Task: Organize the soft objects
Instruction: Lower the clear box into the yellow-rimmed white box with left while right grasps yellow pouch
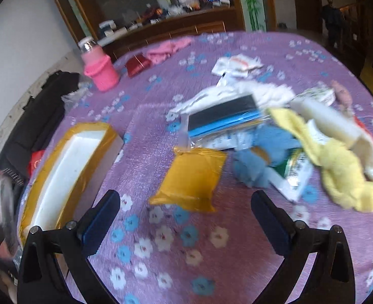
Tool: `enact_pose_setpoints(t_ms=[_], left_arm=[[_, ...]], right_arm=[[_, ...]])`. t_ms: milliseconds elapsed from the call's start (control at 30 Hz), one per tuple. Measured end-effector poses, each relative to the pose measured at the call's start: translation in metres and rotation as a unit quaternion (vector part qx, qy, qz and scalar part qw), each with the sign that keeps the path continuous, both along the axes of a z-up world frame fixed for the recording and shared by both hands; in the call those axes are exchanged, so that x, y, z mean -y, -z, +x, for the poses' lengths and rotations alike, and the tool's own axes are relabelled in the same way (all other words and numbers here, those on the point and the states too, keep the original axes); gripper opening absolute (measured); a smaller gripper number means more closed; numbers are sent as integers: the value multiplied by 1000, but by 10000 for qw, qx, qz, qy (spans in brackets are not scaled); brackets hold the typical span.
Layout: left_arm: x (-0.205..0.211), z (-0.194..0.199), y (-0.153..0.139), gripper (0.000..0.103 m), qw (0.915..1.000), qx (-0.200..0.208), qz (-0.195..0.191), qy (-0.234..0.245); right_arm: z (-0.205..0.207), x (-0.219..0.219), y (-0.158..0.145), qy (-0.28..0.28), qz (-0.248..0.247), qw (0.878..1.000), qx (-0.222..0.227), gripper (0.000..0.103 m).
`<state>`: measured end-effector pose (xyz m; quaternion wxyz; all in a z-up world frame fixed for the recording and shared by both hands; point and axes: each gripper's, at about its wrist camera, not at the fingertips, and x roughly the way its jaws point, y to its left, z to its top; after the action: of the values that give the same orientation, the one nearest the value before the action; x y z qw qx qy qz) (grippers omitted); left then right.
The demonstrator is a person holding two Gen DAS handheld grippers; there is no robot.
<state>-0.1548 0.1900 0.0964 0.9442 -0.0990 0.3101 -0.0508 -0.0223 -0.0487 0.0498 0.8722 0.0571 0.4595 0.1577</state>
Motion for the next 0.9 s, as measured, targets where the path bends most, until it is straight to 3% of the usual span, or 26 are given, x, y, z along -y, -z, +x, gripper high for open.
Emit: enact_pose_setpoints(t_ms=[133,200,233,367,533,667,767,900], left_arm=[[-16,-3,3,81,9998,-53,-32,-162],[-23,-4,4,81,9997,-72,-67,-220],[-25,-4,4,81,9997,-81,-75,-239],[-36,0,3,81,9995,-132,-175,-206],[-48,18,-2,81,9994,-237,-259,-79],[-59,49,-3,81,9986,-406,-340,-65],[-67,77,8,81,9966,-681,-449,-106],[-85,114,31,81,9899,-1090,-885,-193]], right_arm=[[20,-11,16,146,-245,9991,-312,89],[27,-12,26,209,-321,9982,-469,66],[29,-11,29,203,-250,9979,-554,50],[13,-3,20,165,-46,9987,-474,48],[-13,-13,-17,-163,249,9994,-169,48],[-14,-48,-47,-696,680,9952,-68,48],[-5,-78,-54,-973,830,9917,-140,48],[11,-119,-50,-1154,956,9884,-260,48]])
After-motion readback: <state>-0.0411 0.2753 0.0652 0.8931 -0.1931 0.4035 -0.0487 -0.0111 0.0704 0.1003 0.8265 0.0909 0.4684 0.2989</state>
